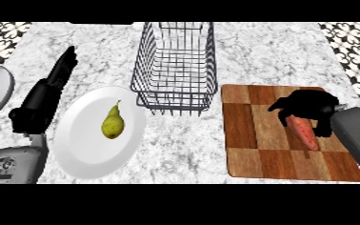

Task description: Pick the sweet potato from the cutting board and place it in the basket

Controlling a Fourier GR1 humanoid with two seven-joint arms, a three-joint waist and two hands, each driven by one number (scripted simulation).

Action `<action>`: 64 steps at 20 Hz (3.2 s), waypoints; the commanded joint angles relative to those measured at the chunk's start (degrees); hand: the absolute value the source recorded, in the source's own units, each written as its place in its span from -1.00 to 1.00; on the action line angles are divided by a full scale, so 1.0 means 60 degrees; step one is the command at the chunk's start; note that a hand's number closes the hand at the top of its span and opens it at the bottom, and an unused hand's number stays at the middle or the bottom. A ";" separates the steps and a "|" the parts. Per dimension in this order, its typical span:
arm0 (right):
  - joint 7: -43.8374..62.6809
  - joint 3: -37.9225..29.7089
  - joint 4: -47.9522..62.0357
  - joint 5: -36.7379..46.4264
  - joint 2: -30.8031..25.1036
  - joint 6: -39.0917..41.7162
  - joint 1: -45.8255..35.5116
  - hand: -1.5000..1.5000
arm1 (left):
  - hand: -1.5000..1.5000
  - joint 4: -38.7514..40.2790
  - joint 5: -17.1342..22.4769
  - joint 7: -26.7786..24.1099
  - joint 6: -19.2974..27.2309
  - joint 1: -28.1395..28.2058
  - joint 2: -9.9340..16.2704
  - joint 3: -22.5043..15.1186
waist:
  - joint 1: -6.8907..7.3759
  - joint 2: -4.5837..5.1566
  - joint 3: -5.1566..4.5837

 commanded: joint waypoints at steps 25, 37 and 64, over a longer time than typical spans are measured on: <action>0.5897 -0.7271 -0.0274 -0.5579 0.2225 -0.1440 -0.3558 1.00 | 0.00 -0.0058 0.0341 0.0398 -0.0489 -0.0172 0.0339 0.0481 | -0.0134 0.0040 0.0118; 0.9725 -0.6624 -0.1889 -0.6547 0.2735 0.1257 -0.6552 1.00 | 0.00 -0.0207 -0.0431 0.0130 0.0015 0.0090 -0.0177 0.0012 | 0.0024 0.0109 0.0111; 1.3289 -0.3885 -0.0412 -0.4852 0.4524 0.2252 -0.8276 1.00 | 0.00 0.0041 -0.0159 -0.0024 -0.0402 -0.0100 -0.0235 0.0399 | -0.0010 0.0128 0.0111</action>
